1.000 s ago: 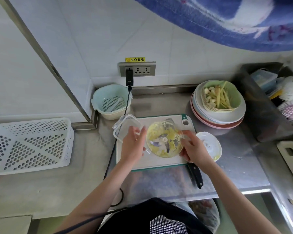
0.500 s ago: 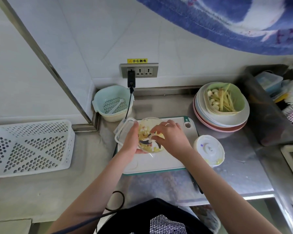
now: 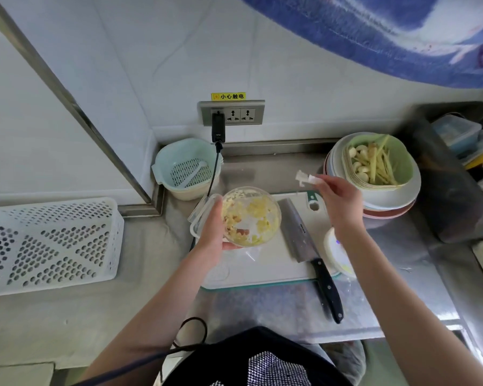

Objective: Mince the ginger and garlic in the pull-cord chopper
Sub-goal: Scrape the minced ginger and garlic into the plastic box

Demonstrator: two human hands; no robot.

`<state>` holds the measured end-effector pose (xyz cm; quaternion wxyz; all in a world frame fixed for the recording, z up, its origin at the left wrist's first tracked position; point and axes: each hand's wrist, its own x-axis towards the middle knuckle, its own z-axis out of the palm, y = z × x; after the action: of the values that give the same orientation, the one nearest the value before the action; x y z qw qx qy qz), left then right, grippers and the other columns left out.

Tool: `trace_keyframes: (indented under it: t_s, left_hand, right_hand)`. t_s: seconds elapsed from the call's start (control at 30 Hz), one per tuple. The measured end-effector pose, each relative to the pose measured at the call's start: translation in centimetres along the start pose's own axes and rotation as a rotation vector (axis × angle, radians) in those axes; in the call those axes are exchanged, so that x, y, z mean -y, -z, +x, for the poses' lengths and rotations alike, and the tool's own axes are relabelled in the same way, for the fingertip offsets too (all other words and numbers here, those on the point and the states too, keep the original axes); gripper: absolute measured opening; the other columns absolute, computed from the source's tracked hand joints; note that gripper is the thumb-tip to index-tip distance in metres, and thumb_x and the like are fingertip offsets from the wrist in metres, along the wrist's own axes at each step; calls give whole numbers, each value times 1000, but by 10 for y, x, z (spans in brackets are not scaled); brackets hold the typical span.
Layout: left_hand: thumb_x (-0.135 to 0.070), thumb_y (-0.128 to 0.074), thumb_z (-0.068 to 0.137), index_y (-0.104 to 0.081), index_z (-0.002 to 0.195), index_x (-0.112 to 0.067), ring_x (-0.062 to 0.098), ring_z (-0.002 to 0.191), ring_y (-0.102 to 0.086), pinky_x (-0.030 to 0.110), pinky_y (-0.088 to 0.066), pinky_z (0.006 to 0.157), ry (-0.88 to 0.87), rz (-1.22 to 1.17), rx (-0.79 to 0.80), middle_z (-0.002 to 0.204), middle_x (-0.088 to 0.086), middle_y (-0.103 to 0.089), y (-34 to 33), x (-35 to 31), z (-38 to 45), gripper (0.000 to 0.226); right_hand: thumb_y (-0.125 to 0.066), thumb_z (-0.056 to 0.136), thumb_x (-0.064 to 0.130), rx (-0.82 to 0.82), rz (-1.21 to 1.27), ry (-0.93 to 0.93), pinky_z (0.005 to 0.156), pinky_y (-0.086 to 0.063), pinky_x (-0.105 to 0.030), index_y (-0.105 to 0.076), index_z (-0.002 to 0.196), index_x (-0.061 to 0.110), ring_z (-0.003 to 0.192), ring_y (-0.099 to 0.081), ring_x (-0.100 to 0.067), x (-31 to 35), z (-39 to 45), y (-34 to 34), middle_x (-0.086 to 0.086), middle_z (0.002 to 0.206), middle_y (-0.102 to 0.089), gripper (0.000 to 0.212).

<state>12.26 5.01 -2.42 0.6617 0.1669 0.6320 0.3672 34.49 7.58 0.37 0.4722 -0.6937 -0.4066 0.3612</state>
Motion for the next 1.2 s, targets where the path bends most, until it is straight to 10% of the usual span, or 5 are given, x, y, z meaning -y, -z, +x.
trace_keyframes:
  t_s: [0.23, 0.53, 0.63, 0.73, 1.2]
  left_hand:
    - [-68, -39, 88, -57, 118, -23, 37, 101, -65, 50, -57, 67, 91, -126, -24, 115, 11, -65, 21, 4, 8, 57]
    - [-66, -36, 91, -59, 109, -23, 26, 90, -66, 45, -57, 68, 57, -48, -65, 103, 7, -66, 31, 5, 14, 52]
    - [-65, -35, 92, -54, 122, -21, 28, 92, -64, 45, -57, 66, 37, -58, -109, 112, 10, -63, 33, 4, 14, 56]
    - [-62, -32, 94, -51, 124, -21, 28, 96, -61, 43, -55, 68, 6, -6, -123, 115, 9, -60, 34, 2, 14, 55]
    - [-53, -23, 99, -41, 135, -27, 13, 92, -62, 41, -54, 80, -268, 169, -113, 127, 0, -53, 28, 5, 9, 48]
  right_hand:
    - [-63, 83, 4, 133, -652, 47, 74, -44, -26, -73, 101, 8, 86, -65, -29, -69, 34, -5, -14, 95, -72, 21]
    - [-56, 88, 5, 29, -467, 254, 83, -46, -23, -65, 119, 19, 95, -61, -20, -41, 1, -24, -2, 107, -66, 34]
    - [-57, 86, 1, 591, -506, 464, 82, -32, 2, -56, 130, 23, 86, -53, 0, -18, -40, -44, 10, 121, -53, 49]
    - [-63, 85, 11, 906, -817, 579, 106, -31, -22, -56, 128, 24, 125, -38, -12, -34, -51, -57, 10, 141, -44, 46]
    - [-67, 87, 9, 568, -403, 436, 88, -52, -20, -17, 143, 48, 98, -60, 0, -95, -88, -53, 0, 151, -25, 85]
